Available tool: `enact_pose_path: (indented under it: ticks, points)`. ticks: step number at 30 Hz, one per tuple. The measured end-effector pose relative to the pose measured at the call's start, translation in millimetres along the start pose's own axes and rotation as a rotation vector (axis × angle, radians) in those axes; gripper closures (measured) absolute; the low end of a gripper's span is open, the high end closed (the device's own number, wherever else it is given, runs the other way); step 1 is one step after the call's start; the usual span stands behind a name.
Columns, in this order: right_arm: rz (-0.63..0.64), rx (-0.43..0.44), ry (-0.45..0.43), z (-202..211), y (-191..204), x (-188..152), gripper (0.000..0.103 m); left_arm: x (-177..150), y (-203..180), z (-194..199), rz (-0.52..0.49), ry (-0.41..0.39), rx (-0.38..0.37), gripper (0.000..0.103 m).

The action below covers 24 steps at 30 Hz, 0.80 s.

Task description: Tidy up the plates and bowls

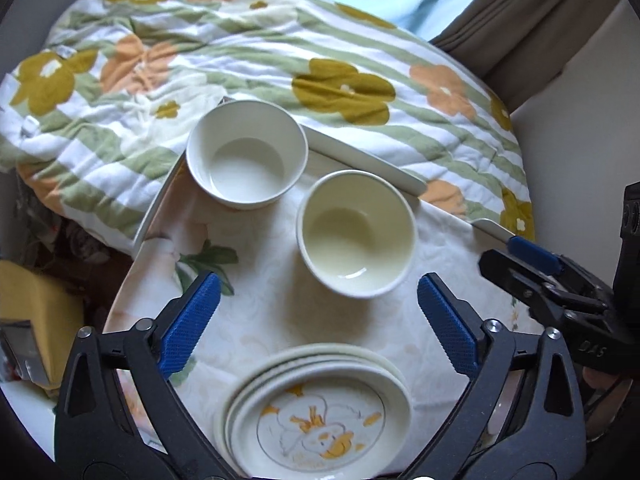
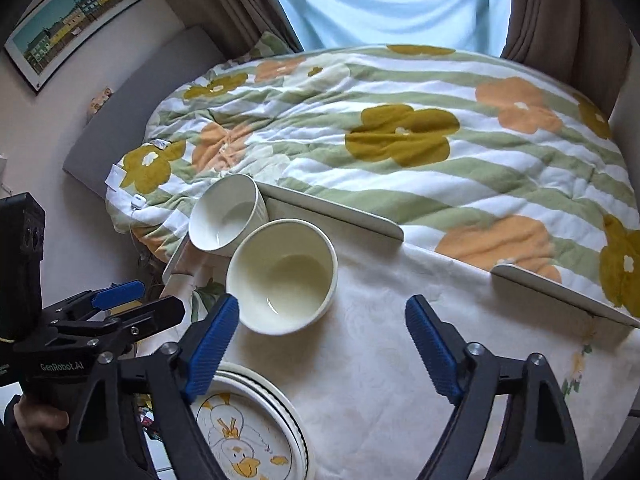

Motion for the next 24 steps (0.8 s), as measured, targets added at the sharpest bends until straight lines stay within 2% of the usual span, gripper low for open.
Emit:
enact_pose_path:
  ticks: [3,5,7,10,13,15,17,18,20,24]
  points:
    - [-0.047,-0.004,0.068,-37.0,-8.2,6.4,0.039,10.8,2.4,-38.7,0.002,0.074,-0.016,0.025]
    - [-0.073,-0.002,0.101,-56.7,-13.1,6.2,0.045,13.0,1.2,-59.5,-0.009,0.116,-0.020,0.041]
    - [-0.093,-0.003,0.120,-70.6,-16.6,7.3,0.053,13.9,-0.9,-79.6,-0.025,0.149,-0.019,0.050]
    - [-0.121,0.003,0.134,-84.0,-22.1,7.7,0.062,16.5,-1.5,-95.1,-0.038,0.174,-0.027,0.054]
    - [-0.136,0.002,0.149,-93.5,-24.2,7.9,0.072,18.5,-2.0,-102.9,-0.038,0.182,-0.035,0.067]
    - [-0.141,0.001,0.145,-96.3,-24.7,8.1,0.079,19.7,-2.6,-105.9,-0.043,0.186,-0.038,0.070]
    - [-0.144,-0.014,0.138,-98.2,-24.5,8.3,0.086,20.3,-5.0,-106.7,-0.046,0.185,-0.038,0.081]
    - [-0.148,-0.023,0.136,-98.5,-25.2,8.2,0.090,21.0,-6.0,-106.7,-0.047,0.182,-0.040,0.082]
    - [-0.165,-0.017,0.123,-97.0,-27.8,7.1,0.092,21.9,-9.5,-104.6,-0.055,0.170,-0.047,0.083]
    - [-0.172,-0.017,0.118,-97.3,-28.1,7.4,0.092,22.0,-15.0,-103.9,-0.088,0.160,-0.008,0.083]
Point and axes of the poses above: each gripper's, at about its wrist camera, not at the fingertips, and z roughly against the way its jaws point, y to its left, x to its top, the point moved 2 cm from there along -z, roughly the way its jaws point, and after that the axes turned 9 degrees about x, right-handed, at the moved point
